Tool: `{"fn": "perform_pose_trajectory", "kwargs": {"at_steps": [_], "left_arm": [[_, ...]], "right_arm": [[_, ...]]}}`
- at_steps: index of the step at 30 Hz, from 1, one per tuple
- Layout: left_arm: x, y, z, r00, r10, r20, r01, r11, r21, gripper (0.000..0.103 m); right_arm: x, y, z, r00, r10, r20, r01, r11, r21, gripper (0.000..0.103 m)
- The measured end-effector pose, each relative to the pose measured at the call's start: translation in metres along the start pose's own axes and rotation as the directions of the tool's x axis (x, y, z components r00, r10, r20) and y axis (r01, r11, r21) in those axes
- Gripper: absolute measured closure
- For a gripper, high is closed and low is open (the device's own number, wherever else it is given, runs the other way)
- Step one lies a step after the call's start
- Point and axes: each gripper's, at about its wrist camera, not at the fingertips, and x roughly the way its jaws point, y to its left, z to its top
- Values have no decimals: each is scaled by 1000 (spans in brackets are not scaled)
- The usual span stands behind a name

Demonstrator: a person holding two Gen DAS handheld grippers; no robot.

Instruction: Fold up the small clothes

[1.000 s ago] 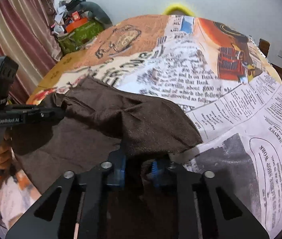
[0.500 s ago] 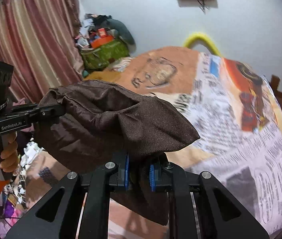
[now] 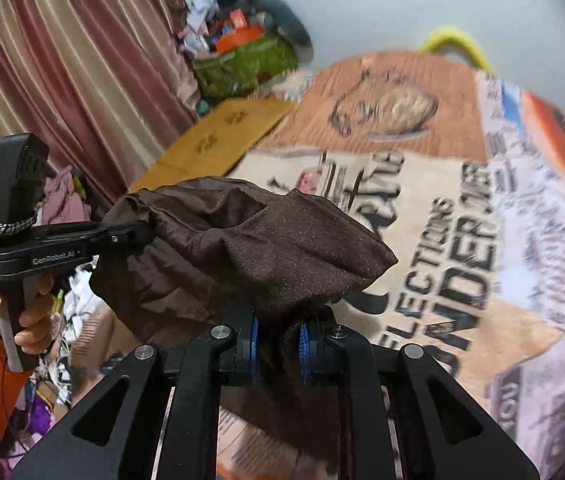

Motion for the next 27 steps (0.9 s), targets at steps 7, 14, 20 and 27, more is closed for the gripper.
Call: {"fn": "perform_pose_trajectory", "kwargs": {"at_steps": [7, 14, 20, 27], "left_arm": [[58, 4, 22, 994, 61, -86, -57, 997, 51, 88], [73, 23, 29, 995, 36, -92, -38, 999, -27, 74], [38, 22, 26, 993, 118, 16, -118, 993, -10, 58], [-1, 8, 10, 997, 19, 76, -21, 999, 27, 58]], "right_arm": [[43, -25, 10, 997, -25, -74, 29, 998, 53, 88], [51, -39, 8, 988, -75, -131, 84, 994, 63, 60], [17, -46, 5, 989, -119, -85, 121, 992, 27, 59], [-4, -19, 16, 996, -83, 41, 86, 994, -70, 53]]}}
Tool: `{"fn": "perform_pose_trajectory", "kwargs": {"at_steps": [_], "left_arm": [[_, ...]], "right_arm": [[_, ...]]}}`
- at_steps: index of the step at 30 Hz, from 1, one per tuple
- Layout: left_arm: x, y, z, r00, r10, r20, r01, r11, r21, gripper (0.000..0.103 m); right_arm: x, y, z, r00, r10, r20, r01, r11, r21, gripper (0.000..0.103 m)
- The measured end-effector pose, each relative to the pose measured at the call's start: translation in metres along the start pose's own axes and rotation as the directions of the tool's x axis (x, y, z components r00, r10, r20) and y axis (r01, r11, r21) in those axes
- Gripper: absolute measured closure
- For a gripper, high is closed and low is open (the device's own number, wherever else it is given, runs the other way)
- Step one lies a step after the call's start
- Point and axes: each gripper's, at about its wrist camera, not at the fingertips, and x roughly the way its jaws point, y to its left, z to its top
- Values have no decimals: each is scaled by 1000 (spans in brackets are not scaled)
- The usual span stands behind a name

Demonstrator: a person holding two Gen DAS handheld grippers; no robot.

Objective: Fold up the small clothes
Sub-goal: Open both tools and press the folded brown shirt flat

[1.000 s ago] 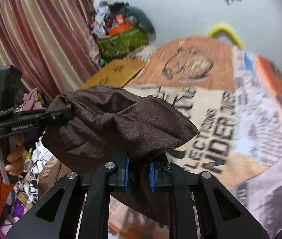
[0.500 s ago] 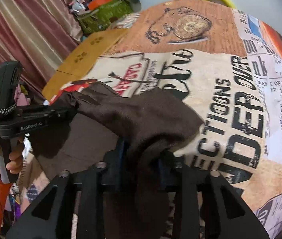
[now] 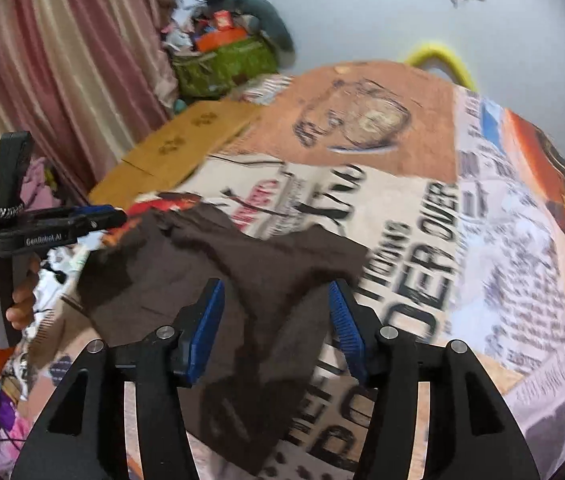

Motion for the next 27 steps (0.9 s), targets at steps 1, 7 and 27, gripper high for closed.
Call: {"fn": "perform_pose_trajectory", "kwargs": {"at_steps": [1, 7, 27], "left_arm": [[1, -4, -3, 999, -28, -21, 29, 1000, 9, 58], [24, -32, -11, 997, -10, -77, 18, 994, 106, 58], [52, -1, 5, 967, 247, -64, -240, 966, 99, 63]], "right_arm": [[2, 4, 1, 1000, 14, 4, -14, 1000, -7, 53], [35, 27, 1, 994, 93, -59, -97, 993, -70, 53], [64, -14, -2, 988, 6, -152, -4, 1000, 10, 53]]}}
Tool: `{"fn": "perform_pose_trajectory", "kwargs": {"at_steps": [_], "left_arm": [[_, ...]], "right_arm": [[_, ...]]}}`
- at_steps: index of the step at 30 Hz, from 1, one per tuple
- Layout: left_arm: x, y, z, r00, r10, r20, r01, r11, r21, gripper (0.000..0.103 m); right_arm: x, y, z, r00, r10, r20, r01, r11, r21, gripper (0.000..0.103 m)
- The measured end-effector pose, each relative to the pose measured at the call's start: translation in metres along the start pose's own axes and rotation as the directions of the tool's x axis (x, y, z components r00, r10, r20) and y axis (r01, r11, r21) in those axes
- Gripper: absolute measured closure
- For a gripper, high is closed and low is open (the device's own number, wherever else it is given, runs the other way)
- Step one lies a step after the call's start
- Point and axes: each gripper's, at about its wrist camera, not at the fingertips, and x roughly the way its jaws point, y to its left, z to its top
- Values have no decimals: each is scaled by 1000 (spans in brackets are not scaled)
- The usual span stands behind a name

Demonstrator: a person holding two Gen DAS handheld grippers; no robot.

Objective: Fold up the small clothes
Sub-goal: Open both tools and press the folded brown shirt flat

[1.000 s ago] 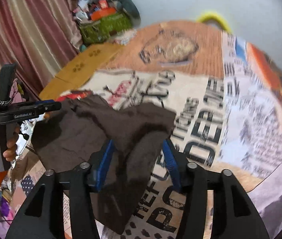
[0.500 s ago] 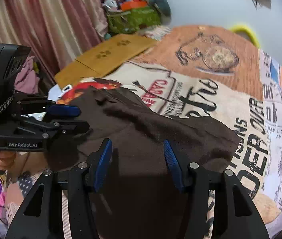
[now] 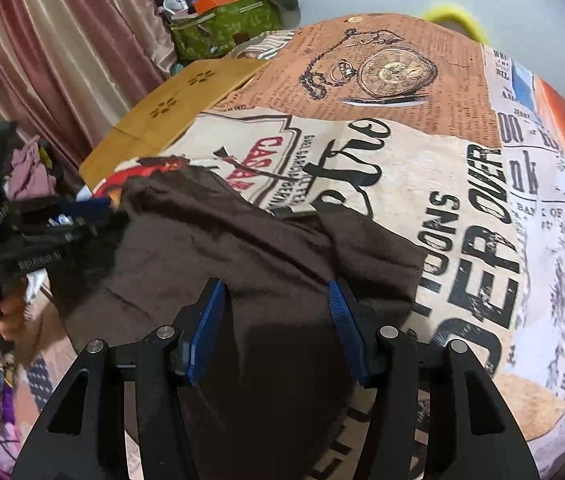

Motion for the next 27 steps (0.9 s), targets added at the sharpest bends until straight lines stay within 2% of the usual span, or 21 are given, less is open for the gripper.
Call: {"fn": "perform_pose_trajectory", "kwargs": {"at_steps": [3, 5, 7, 9, 11, 14, 15, 17, 20, 23, 27], "left_arm": [[1, 18, 3, 999, 41, -24, -42, 998, -46, 63], [-2, 29, 5, 1000, 20, -23, -22, 996, -86, 63], [-11, 33, 7, 1000, -31, -6, 30, 993, -111, 63], [-19, 25, 8, 998, -69, 13, 69, 994, -90, 62], [-24, 9, 11, 993, -112, 23, 113, 993, -43, 56], [-20, -20, 17, 989, -150, 4, 149, 988, 30, 49], [-16, -30, 20, 987, -159, -9, 159, 986, 48, 47], [-4, -42, 24, 988, -150, -39, 152, 986, 63, 42], [20, -46, 32, 992, -90, -87, 95, 994, 46, 42], [32, -29, 35, 995, -54, -88, 56, 998, 13, 42], [20, -2, 30, 996, -66, -59, 62, 996, -71, 42]], "right_arm": [[-3, 1, -3, 1000, -17, 0, 17, 1000, -15, 53], [-7, 3, -6, 999, -32, 1, 32, 999, -32, 53], [-12, 5, -8, 999, -36, 7, 36, 998, -43, 53], [-20, 9, -11, 999, -31, 26, 32, 998, -59, 53], [-27, 15, -13, 999, -16, 43, 19, 997, -80, 52], [-32, 21, -19, 999, 14, 49, -9, 995, -101, 41], [-31, 23, -20, 999, 16, 42, -12, 994, -110, 41], [-21, 23, -22, 1000, 1, 4, 0, 991, -130, 41], [-9, 18, -27, 999, -23, -34, 19, 993, -118, 41], [-12, 15, -29, 1000, -20, -23, 17, 993, -114, 41], [-17, 12, -33, 1000, -22, -16, 20, 994, -111, 41]]}}
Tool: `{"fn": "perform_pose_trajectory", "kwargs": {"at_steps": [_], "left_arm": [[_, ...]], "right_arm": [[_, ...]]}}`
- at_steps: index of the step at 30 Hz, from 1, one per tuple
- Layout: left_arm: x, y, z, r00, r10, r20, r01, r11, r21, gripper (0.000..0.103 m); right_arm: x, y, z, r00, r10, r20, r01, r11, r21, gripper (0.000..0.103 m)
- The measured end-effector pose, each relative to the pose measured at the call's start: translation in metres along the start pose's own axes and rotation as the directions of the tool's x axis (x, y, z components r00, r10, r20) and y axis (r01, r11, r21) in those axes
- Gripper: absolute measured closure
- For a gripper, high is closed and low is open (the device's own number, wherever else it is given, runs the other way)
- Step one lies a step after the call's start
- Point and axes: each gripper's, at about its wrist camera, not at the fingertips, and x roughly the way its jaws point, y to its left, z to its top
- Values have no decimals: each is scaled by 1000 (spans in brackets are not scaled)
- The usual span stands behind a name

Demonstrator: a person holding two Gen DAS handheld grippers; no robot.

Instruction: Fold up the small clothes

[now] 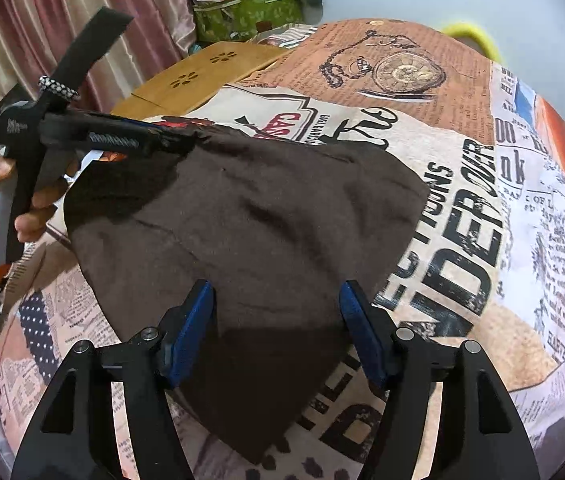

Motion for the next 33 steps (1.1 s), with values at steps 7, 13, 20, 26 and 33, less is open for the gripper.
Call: {"fn": "perform_pose_trajectory", "kwargs": {"at_steps": [7, 13, 20, 26, 33], "left_arm": [[-76, 12, -16, 988, 39, 152, -39, 999, -7, 42], [-176, -9, -45, 945, -21, 326, 10, 999, 36, 42], [-295, -49, -102, 846, -80, 528, 35, 995, 95, 42], [-370, -78, -164, 744, -91, 662, 19, 993, 116, 42], [-425, -103, -238, 621, -68, 781, -26, 994, 108, 35]], "right_arm": [[-29, -3, -4, 998, -4, 67, 0, 998, 65, 41], [-99, 12, 0, 974, -7, 227, -11, 997, 78, 41], [-200, 47, -4, 888, 18, 460, -36, 999, 31, 41], [-276, 87, -35, 778, 17, 628, -12, 1000, -11, 41], [-327, 122, -83, 679, -4, 734, 17, 1000, -10, 41]]}}
